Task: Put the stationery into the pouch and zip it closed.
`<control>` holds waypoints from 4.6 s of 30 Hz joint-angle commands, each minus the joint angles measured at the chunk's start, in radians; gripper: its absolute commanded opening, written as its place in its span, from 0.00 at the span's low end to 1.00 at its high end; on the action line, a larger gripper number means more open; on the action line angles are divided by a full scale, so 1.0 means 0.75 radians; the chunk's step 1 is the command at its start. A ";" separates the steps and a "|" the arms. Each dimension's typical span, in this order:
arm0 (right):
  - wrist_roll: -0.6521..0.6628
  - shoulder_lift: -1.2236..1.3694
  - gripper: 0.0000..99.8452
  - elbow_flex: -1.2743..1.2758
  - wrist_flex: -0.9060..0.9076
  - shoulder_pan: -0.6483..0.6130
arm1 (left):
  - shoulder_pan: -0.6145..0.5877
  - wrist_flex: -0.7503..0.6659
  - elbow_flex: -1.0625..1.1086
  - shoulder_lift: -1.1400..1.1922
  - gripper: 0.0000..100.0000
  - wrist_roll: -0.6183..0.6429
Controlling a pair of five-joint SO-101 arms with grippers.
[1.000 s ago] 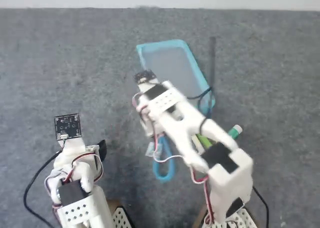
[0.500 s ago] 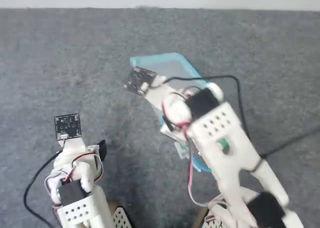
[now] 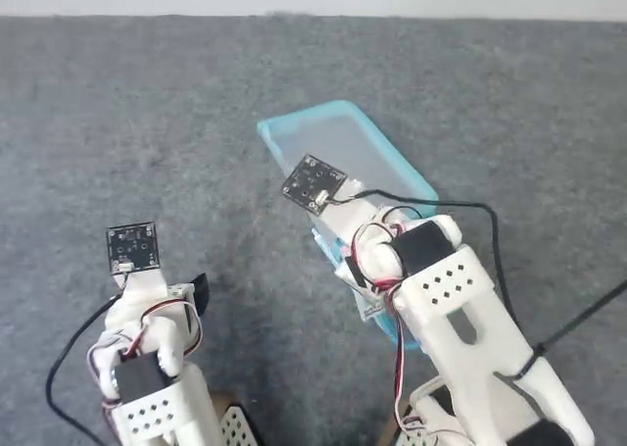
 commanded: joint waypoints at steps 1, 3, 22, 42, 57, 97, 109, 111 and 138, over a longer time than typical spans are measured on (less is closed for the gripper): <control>-0.127 -0.081 0.01 -0.051 -0.038 -0.091 | -0.010 0.004 -0.009 -0.018 0.28 0.008; -0.211 -0.083 0.01 -0.082 -0.038 -0.114 | -0.008 0.004 -0.009 -0.018 0.28 0.010; -0.190 -0.083 0.01 -0.074 -0.279 -0.154 | 0.256 -0.313 -0.451 0.076 0.28 -0.037; -0.192 -0.085 0.01 -0.082 -0.351 0.017 | 0.771 -0.090 -0.836 0.464 0.32 -0.037; -0.239 -0.083 0.01 -0.284 -0.052 -0.271 | 0.798 -0.254 -0.643 0.430 0.32 -0.033; -0.200 -0.085 0.01 -0.391 0.197 -0.408 | 0.800 -0.466 -0.549 0.430 0.38 0.139; -0.207 -0.103 0.01 -0.393 0.199 -0.400 | 0.788 -0.548 -0.502 0.434 0.38 0.170; -0.198 -0.138 0.01 -0.391 0.210 -0.400 | 0.786 -0.550 -0.490 0.434 0.37 0.131; -0.051 -0.406 0.01 -0.391 0.447 -0.218 | 0.624 -0.665 -0.386 0.434 0.30 0.063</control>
